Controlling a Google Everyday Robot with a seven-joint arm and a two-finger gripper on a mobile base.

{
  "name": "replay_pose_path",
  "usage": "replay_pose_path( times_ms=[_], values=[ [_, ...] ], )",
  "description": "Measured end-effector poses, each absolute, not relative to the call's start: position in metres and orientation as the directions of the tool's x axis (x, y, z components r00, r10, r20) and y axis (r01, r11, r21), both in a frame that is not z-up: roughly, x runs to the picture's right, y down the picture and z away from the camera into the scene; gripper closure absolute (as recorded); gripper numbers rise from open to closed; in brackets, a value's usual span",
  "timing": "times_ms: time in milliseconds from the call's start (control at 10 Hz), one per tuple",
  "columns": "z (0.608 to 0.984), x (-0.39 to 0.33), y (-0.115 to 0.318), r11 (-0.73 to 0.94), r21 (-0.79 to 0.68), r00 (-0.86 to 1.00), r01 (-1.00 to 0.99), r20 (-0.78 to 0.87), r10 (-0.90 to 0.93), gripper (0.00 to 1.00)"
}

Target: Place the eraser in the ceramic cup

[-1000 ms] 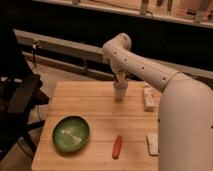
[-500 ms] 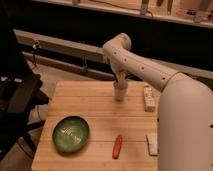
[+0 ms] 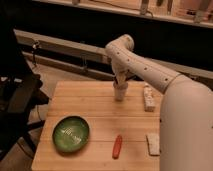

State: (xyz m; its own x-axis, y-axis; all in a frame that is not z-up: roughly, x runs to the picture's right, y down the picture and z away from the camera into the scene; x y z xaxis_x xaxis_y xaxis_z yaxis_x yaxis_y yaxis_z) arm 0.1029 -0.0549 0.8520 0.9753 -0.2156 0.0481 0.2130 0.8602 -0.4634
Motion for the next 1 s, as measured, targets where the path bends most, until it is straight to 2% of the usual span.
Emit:
replay_pose_path(
  times_ms=[200,1000],
  values=[
    [0.8531,0.1039,-0.0509,0.857,-0.472,0.977,0.207,0.053,-0.207,0.2],
    [0.8502,0.1021,-0.0519,0.878,-0.443,0.983,0.182,0.069,-0.169,0.21]
  ],
)
